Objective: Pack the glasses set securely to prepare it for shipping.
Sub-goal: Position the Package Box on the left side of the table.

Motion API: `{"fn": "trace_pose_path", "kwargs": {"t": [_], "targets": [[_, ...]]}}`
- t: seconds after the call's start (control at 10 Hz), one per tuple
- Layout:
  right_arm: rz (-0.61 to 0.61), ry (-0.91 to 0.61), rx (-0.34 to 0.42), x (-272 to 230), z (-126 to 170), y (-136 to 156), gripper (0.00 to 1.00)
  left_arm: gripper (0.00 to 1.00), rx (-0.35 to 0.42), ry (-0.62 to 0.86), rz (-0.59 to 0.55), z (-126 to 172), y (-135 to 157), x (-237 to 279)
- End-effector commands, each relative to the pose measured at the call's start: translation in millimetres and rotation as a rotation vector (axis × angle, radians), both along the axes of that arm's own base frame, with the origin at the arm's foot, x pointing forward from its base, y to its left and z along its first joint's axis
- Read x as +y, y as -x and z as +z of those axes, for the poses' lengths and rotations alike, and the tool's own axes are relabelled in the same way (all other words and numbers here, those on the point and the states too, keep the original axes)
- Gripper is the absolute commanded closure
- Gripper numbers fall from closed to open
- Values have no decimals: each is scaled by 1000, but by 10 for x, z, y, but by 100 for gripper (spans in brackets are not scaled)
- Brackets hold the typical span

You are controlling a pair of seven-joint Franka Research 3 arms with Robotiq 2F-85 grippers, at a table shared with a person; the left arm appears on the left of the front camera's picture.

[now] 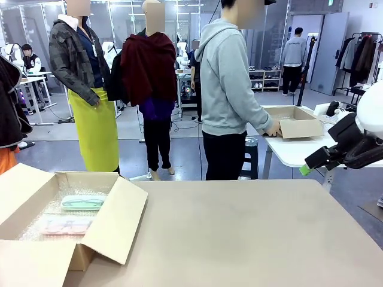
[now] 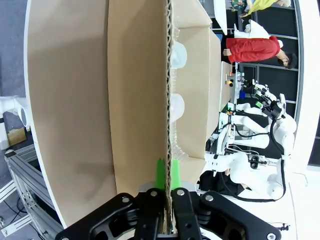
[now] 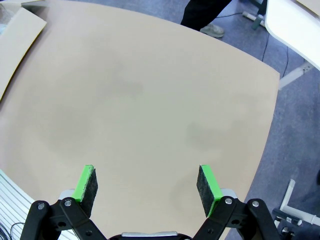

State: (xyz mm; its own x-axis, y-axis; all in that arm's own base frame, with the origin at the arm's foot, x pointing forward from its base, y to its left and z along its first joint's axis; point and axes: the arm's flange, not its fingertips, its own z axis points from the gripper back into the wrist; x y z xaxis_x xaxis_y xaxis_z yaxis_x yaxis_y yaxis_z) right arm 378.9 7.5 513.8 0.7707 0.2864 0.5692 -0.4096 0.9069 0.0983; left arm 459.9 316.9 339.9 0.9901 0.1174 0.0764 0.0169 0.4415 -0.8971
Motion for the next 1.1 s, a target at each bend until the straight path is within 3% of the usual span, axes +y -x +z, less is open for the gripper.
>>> {"fn": "trace_pose_path", "kwargs": {"t": [0.0,0.1,0.2,0.3,0.4,0.5,0.6,0.8,0.9,1.0], "targets": [[-6,-1,-10,12,-6,-2,0,65,7,-5,6,-7,36,25],[-6,-1,-10,12,-6,-2,0,66,-5,-43,23,-21,45,34],[-6,-1,-10,12,-6,-2,0,34,-8,-79,45,10,38,45],[-6,-1,-10,12,-6,-2,0,35,-39,-161,73,131,30,101],[-6,-1,-10,12,-6,-2,0,3,-72,-248,89,328,15,195],[-6,-1,-10,12,-6,-2,0,5,-134,-360,103,606,-33,338],[-6,-1,-10,12,-6,-2,0,0,-189,-439,106,909,-116,487],[-6,-1,-10,12,-6,-2,0,0,-304,-538,82,1511,-167,370],[-6,-1,-10,12,-6,-2,0,19,-320,-560,29,1729,-140,148],[-6,-1,-10,12,-6,-2,0,19,-363,-588,-4,1905,-92,-88]]}}
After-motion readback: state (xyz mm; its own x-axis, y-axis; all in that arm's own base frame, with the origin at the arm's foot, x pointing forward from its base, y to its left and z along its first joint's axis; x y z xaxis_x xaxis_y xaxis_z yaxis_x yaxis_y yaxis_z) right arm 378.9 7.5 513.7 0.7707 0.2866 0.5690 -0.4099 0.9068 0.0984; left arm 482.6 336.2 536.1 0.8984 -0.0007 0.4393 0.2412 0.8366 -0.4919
